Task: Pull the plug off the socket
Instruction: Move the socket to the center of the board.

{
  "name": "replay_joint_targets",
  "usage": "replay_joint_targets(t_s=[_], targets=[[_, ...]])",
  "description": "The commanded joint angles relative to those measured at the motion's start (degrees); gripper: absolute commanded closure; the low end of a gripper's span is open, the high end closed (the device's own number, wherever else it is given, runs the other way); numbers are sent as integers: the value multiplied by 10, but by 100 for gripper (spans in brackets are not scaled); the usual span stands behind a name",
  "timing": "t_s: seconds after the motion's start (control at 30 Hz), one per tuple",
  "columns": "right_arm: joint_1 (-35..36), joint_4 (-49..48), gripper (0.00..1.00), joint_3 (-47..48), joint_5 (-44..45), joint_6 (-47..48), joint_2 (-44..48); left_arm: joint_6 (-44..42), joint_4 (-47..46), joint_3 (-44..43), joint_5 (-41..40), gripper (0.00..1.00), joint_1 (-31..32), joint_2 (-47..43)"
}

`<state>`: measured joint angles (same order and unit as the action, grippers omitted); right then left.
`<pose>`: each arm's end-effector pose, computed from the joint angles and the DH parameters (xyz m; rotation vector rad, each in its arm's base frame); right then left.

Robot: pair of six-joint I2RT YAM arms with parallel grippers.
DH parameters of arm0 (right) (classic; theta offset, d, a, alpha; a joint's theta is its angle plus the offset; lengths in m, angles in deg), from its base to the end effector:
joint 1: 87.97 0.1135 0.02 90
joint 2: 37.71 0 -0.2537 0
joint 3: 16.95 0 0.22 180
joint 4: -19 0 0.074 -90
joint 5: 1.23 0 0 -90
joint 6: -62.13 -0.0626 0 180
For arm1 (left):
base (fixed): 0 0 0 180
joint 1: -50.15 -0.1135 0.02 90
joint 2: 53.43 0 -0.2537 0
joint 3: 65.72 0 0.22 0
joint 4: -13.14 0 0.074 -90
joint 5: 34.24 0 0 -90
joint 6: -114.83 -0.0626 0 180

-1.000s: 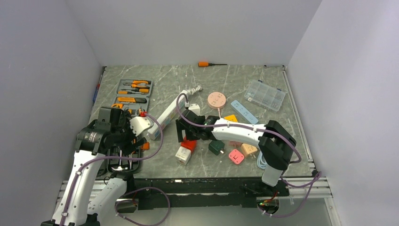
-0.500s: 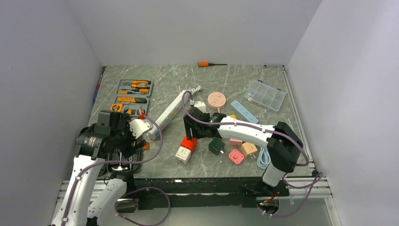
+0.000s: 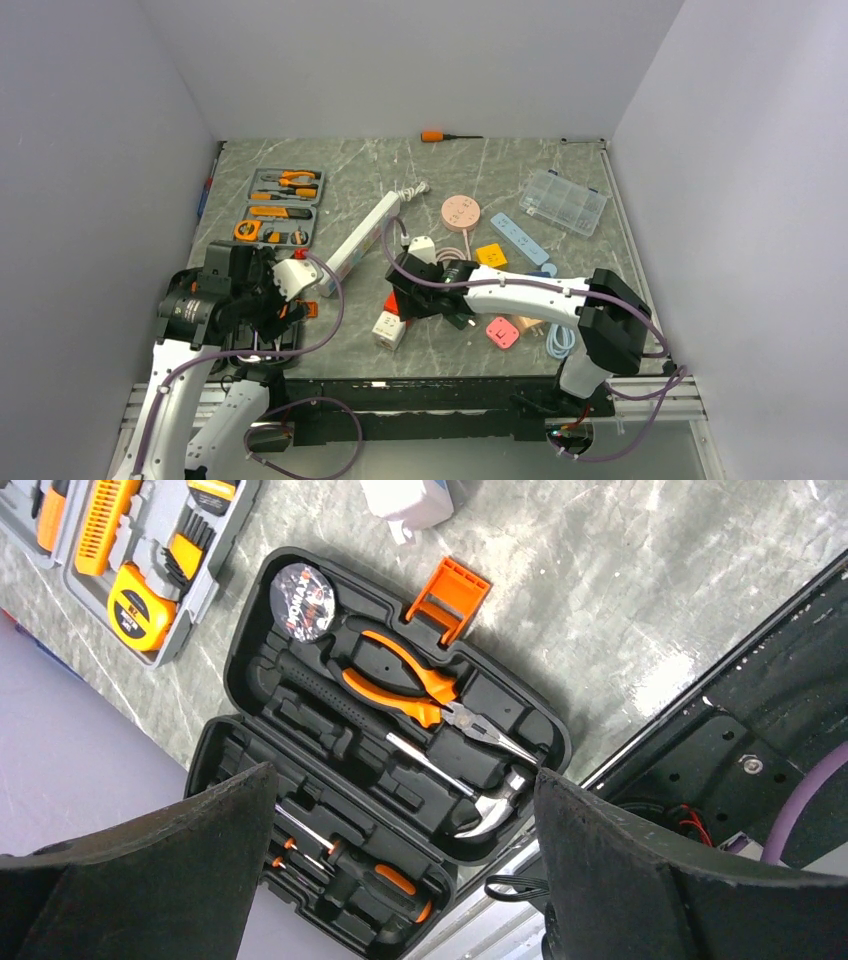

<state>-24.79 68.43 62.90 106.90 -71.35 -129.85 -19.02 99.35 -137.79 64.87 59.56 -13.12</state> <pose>0.1562 0.2658 0.2026 -0.3399 2.5647 0.2760 0.0897 -0.0249 0.2829 1.1793 2.2093 0.0471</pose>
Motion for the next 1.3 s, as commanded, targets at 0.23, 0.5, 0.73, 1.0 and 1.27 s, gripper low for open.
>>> replay_joint_targets(t_s=[0.23, 0.5, 0.73, 1.0, 1.27], targets=[[43, 86, 36, 22, 37, -57, 37, -10, 11, 17, -8, 1, -3, -19], [70, 48, 50, -7, 22, -34, 52, 1, 9, 4, 7, 1, -3, -12], [138, 23, 87, 4, 46, -9, -6, 6, 2, -17, 5, 1, -3, -11], [164, -32, 92, 82, 46, 51, -101, 25, -4, -44, 8, 1, -3, 3], [139, -74, 77, 192, 36, 133, -188, 26, -7, -48, -5, 1, -3, -2]])
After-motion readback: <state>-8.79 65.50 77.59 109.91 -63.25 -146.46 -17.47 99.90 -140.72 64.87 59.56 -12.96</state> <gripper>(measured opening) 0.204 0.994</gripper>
